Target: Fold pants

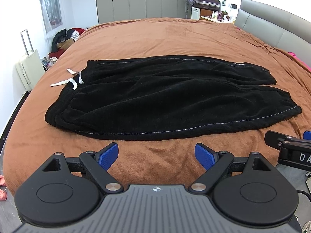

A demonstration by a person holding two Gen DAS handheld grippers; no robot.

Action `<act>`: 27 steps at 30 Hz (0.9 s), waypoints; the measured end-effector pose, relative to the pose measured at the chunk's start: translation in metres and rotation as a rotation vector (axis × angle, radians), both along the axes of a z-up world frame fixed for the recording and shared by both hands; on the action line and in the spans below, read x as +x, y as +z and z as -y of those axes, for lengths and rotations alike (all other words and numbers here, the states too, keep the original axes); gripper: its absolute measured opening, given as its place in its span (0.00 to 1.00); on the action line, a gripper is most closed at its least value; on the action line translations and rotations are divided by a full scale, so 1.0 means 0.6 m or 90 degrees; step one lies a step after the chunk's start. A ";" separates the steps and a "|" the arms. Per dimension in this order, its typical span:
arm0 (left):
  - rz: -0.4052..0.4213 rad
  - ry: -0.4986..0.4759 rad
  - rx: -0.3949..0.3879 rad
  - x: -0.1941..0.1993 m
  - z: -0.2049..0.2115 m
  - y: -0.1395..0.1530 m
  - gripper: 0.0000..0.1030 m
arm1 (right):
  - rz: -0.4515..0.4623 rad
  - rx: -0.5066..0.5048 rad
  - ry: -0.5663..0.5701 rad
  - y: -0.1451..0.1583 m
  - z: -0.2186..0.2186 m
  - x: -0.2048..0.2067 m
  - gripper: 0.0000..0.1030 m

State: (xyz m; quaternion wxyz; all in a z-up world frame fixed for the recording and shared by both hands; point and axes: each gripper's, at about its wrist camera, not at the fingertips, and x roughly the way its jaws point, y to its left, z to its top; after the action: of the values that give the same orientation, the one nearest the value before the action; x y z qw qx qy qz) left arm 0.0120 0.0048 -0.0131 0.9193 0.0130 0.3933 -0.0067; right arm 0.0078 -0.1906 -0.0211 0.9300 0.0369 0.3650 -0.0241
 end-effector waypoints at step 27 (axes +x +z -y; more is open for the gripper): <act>-0.091 0.055 -0.049 0.125 -0.082 -0.090 1.00 | -0.037 0.023 0.018 -0.076 0.044 0.138 0.95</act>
State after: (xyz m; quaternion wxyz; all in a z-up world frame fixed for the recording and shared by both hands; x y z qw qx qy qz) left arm 0.0870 0.0542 -0.0669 0.8881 -0.0395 0.4576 0.0169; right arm 0.0908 -0.2172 -0.0667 0.9184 0.0476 0.3928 -0.0058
